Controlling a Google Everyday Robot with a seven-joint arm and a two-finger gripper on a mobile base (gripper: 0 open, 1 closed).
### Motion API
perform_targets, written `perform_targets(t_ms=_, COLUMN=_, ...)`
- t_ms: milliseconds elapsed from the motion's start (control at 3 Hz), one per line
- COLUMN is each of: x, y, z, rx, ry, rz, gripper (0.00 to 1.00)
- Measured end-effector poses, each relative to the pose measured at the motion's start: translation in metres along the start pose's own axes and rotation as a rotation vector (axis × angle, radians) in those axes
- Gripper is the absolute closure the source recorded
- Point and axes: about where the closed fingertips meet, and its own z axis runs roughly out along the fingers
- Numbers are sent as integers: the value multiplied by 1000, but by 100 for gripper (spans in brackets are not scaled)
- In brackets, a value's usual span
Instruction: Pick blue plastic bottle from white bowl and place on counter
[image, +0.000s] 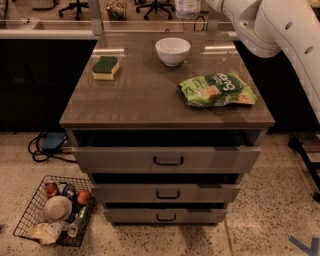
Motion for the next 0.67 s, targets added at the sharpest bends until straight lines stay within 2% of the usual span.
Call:
perform_targets(t_ms=333, x=15, y=2, z=-17, rx=47, ry=-5, rz=19, gripper=100)
perform_targets(t_ms=667, x=62, y=13, z=-53, rx=107, ry=29, rz=25, gripper=100)
